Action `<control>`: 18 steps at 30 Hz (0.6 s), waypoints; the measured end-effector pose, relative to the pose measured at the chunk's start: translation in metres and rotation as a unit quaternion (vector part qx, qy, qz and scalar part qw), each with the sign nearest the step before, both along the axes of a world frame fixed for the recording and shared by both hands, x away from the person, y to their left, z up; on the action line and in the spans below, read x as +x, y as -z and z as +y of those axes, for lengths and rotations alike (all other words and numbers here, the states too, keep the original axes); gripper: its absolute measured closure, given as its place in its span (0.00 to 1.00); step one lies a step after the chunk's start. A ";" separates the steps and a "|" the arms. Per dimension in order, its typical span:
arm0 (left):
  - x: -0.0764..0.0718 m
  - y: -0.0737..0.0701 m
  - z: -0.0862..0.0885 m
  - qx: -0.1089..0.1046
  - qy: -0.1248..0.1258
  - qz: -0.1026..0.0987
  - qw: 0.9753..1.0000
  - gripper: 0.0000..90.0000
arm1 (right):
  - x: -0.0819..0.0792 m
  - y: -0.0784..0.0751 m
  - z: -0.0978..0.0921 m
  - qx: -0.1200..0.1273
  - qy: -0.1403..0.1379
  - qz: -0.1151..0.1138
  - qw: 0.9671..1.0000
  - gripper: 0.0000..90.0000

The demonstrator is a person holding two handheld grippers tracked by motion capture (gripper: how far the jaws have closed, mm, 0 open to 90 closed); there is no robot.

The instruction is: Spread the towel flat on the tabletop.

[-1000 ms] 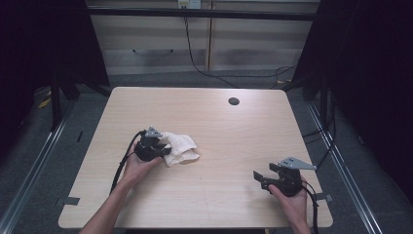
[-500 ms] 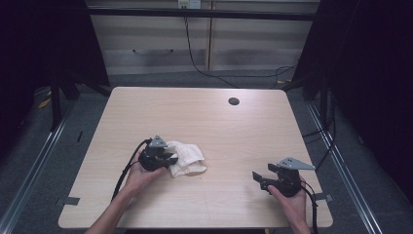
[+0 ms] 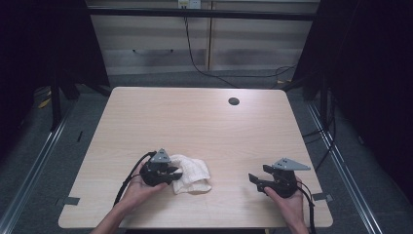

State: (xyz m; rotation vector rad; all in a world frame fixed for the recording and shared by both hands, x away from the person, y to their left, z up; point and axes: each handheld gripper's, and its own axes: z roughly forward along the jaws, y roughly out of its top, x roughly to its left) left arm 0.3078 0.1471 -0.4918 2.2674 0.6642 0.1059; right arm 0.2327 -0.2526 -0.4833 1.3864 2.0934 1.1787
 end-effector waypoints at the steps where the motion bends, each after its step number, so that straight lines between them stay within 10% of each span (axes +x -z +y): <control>1: -0.001 0.000 0.002 -0.004 0.005 0.003 1.000 0.79 | 0.000 0.000 0.000 0.000 0.000 0.000 1.000 0.34; 18: -0.012 -0.032 0.011 -0.051 0.010 -0.021 0.998 0.56 | 0.000 0.000 0.002 0.000 -0.003 -0.001 1.000 0.33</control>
